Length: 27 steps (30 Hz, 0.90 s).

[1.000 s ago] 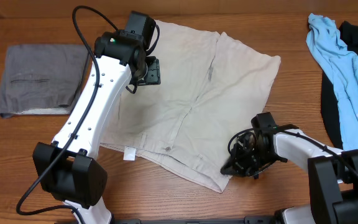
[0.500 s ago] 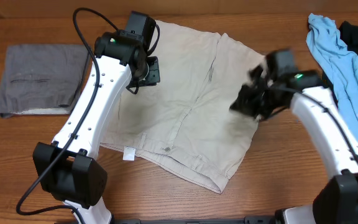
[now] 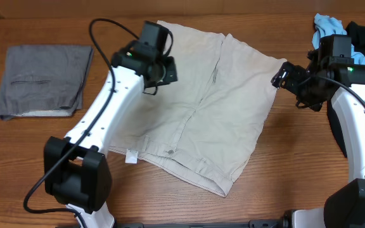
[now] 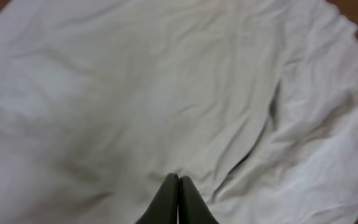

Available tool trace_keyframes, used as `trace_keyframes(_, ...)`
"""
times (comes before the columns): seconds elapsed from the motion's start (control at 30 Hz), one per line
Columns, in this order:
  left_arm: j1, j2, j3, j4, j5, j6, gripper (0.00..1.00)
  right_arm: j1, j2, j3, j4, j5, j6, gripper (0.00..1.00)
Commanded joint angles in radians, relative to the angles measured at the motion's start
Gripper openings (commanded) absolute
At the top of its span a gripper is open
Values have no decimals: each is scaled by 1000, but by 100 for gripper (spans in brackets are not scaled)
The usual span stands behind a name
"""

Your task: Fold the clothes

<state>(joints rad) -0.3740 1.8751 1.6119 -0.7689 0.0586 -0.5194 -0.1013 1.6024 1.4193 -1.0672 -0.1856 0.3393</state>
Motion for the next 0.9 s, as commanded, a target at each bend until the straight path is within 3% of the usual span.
trace_keyframes(0.0, -45, 31, -46, 105, 27, -84, 4, 1, -19, 13, 3, 32, -3, 100)
trace_keyframes(0.37, -169, 308, -65, 573, 25, -182, 4, 1, -19, 13, 3, 32, -3, 100)
trace_keyframes(0.67, -168, 388, -64, 652, 21, -316, 4, 1, -19, 13, 3, 32, -3, 100)
trace_keyframes(0.87, -161, 352, 6, 637, 122, -263, 4, 1, -19, 13, 3, 32, -3, 100)
